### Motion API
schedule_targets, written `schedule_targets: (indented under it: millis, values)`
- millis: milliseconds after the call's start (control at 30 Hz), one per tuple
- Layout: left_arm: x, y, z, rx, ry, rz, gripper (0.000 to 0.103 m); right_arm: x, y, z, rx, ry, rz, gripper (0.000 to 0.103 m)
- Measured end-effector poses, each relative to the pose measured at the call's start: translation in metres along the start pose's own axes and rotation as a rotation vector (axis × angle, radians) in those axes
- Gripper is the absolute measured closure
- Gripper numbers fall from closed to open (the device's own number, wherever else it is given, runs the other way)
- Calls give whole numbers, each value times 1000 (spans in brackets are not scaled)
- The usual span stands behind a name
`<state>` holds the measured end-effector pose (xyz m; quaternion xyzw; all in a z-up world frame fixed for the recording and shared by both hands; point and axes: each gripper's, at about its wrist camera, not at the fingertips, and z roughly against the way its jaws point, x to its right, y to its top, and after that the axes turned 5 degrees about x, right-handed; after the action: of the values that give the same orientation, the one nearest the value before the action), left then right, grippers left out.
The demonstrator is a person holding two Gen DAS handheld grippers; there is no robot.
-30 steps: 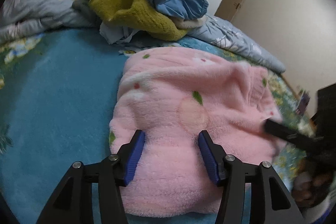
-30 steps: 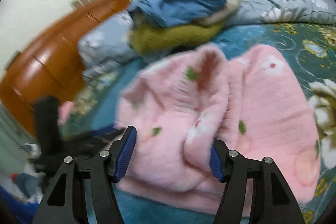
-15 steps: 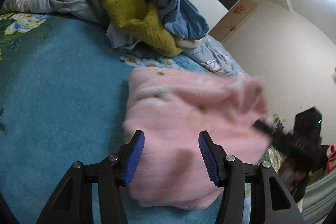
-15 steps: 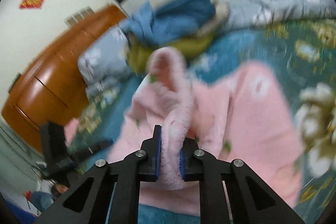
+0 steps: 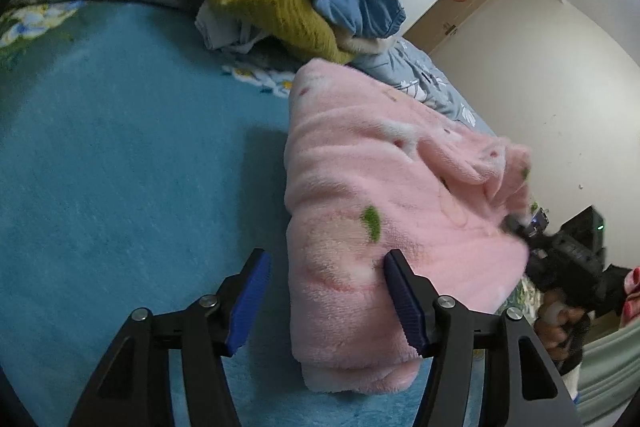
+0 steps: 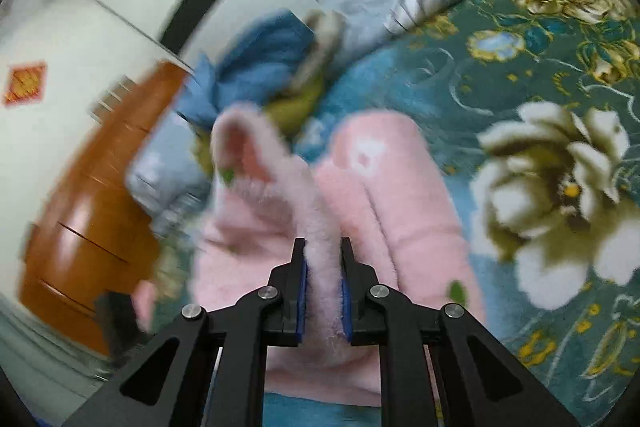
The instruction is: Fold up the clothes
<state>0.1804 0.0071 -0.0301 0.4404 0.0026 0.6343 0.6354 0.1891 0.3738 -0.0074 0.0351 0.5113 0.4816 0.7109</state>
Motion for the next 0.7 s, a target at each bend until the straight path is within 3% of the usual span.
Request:
schedule_targets:
  millis: [100,233,333,467,600,700]
  values:
    - [0,0,0,0,4,1,39,1,10,13,40,-40,25,91]
    - [0,-2,-6,-19,-3,10,39,26,7,8,11,-123,-37,91]
    - [3,-2,-7,-19,5,-2,39,22,4,11,36,-100,-28,90]
    - [5,-3,-8,-22,5,-8,39,-11,6,11,50,-50,88,90]
    - [7,-3,-9,-25,6,-17,39,-29,-8,-2,-25,-35,171,63]
    - [10,-3,-10,-26,3,-33,39,-22,-19,-14,-73,-87,170,63]
